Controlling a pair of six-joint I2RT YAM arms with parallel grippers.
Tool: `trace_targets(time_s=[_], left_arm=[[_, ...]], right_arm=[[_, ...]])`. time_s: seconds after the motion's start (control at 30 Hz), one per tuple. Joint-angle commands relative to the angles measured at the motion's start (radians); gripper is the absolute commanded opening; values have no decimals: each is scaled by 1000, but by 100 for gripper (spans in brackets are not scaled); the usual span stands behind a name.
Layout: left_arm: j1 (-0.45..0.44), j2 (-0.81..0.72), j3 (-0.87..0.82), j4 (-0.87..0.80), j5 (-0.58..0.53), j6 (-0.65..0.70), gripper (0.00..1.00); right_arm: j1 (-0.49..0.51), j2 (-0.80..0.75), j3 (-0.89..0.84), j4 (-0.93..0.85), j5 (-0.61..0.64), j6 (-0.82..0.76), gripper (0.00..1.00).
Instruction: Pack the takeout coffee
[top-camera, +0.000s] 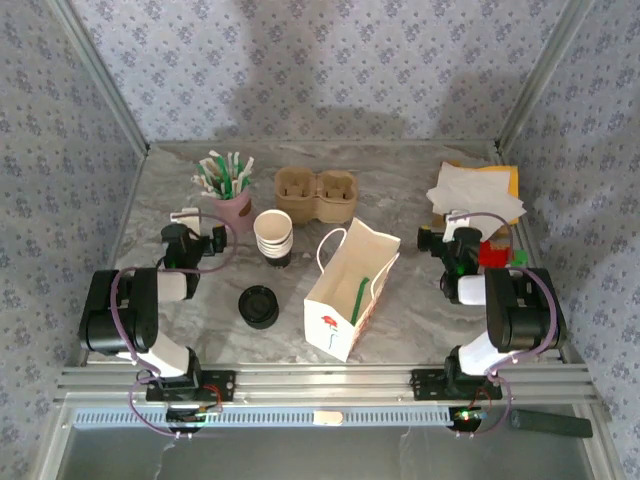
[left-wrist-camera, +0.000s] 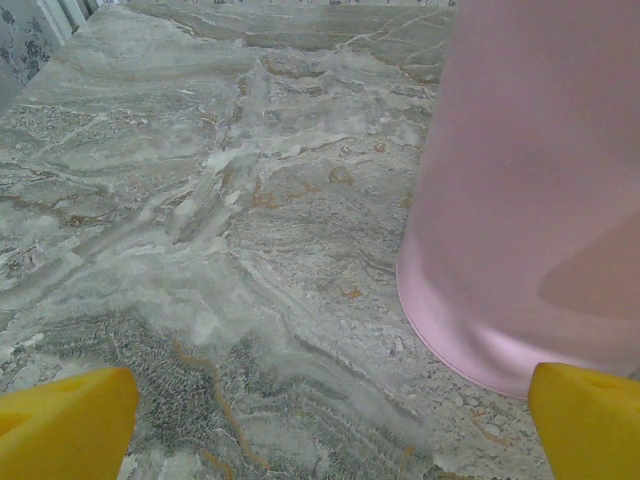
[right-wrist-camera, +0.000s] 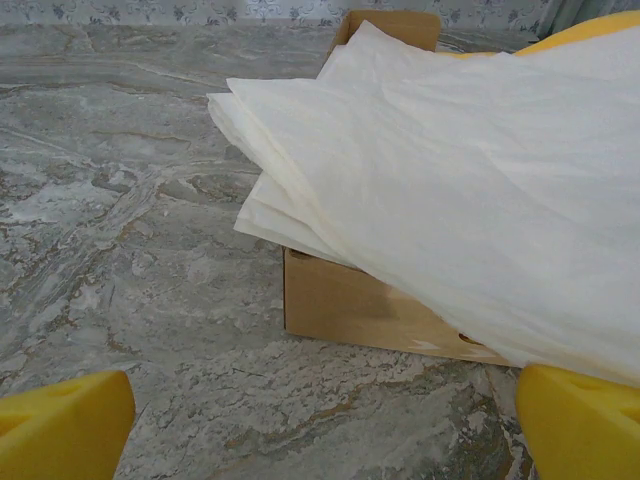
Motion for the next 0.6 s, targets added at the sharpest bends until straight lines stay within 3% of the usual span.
trace_targets(time_s=[0.0, 0.57], left_arm=[[-2, 6, -4, 43, 2, 1, 99], [-3, 6, -6, 43, 3, 1, 100]], right_arm=[[-3, 4, 16, 1, 12, 13, 100], [-6, 4, 15, 4, 8, 15, 100]])
